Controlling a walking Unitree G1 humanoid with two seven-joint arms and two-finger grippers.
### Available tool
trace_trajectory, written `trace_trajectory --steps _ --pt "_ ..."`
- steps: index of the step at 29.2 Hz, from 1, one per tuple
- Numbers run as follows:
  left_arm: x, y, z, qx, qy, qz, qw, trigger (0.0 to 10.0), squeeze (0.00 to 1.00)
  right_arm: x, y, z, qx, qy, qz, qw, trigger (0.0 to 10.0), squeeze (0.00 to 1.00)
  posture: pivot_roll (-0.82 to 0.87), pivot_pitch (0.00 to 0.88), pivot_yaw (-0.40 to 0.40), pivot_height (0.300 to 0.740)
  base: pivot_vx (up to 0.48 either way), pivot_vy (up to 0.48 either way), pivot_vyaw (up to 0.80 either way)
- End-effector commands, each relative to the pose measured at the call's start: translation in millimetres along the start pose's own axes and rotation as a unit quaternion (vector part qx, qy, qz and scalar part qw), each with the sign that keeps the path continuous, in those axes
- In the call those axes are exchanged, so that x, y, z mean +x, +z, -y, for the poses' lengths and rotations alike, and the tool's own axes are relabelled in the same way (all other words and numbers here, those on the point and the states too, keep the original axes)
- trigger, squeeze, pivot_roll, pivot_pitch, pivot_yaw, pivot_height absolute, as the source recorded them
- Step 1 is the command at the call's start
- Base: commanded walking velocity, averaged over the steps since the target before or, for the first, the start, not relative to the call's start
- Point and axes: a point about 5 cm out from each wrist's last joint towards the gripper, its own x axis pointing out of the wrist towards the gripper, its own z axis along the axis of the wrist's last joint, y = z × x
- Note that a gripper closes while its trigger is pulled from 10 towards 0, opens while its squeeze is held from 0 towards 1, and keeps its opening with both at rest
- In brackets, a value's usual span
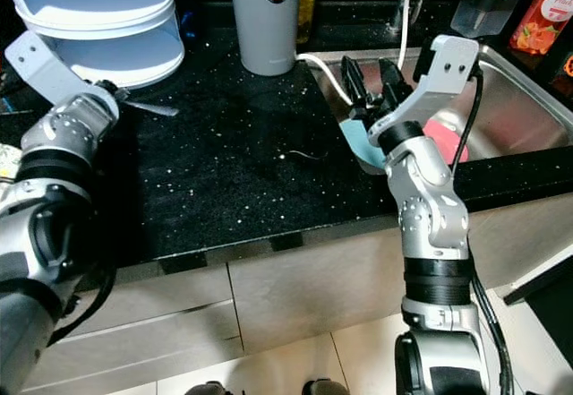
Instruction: Kitchen organization
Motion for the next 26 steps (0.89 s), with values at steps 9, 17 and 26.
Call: trace_trajectory --steps 9,17,26 --pt "2.1 -22 -6.4 -0.038 0.039 -0.066 0.996 10.0 0.0 2.0 1 2.5 -0.002 -0.001 -0.002 1.0 10.0 0.0 0.06 0.063 -0.064 0.74 0.0 0.0 0.0" --pt "-1.1 -43 10.4 -0.009 -0.041 -0.114 0.993 10.0 0.0 0.4 0 4.5 -0.003 -0.008 -0.003 1.0 10.0 0.0 0.06 0.066 -0.059 0.74 0.0 0.0 0.0" --pt "-15.1 -70 28.4 0.076 -0.126 -0.175 0.974 10.0 0.0 0.4 0 5.9 -0.002 -0.011 0.0 1.0 10.0 0.0 0.07 0.062 -0.051 0.74 0.0 0.0 0.0"
